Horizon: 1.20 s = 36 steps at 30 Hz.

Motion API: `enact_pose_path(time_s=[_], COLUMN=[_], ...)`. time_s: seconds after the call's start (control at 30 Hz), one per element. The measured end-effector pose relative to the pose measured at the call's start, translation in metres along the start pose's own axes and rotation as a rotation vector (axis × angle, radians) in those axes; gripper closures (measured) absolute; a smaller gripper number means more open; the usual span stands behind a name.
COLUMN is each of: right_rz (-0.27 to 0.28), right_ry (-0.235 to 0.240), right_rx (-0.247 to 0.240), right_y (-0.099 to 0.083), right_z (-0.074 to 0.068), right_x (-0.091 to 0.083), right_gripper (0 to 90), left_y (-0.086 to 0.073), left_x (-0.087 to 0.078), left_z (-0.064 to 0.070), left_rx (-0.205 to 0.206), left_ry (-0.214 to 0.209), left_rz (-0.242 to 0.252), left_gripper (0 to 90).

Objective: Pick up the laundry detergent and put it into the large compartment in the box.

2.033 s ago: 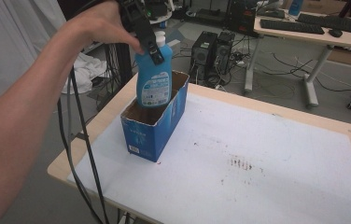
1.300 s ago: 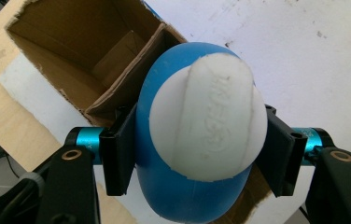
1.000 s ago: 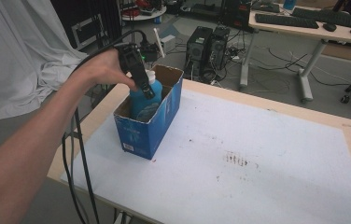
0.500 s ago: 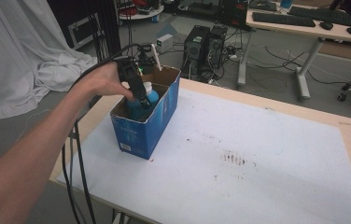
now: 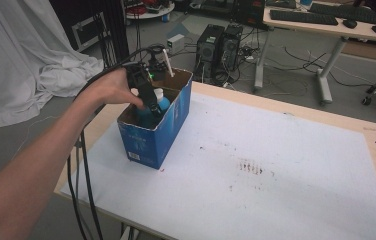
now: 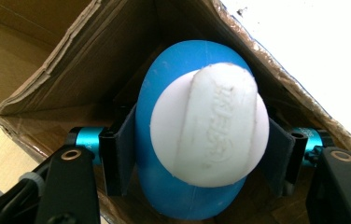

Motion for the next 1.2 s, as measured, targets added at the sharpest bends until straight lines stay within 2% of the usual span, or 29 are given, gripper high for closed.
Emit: enact_pose_path(time_s=[0.93,1.2], right_rz=[0.002,0.001], right_ry=[0.000,0.005], right_rx=[0.000,-0.003], right_y=[0.0015,0.0001], right_z=[-0.0005,-0.0009], right_x=[0.0007,0.0026], right_gripper=[12.3,12.3], left_y=[-0.0010,0.0024], left_x=[0.0006,-0.0063], left_z=[-0.0011,-0.0003], left_rx=[-0.016,-0.019], left_ry=[-0.009,0.001], left_rz=[-0.004,0.020], left_gripper=[33.2,30.6])
Point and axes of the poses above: each handheld gripper's, and its own axes: x roughly forward along the jaws, y roughly out of its top, z roughly to its right, the point moved 1 cm from there along x, roughly forward along the jaws, and after that the axes turned 4 degrees about y, right-handed, at the moved point
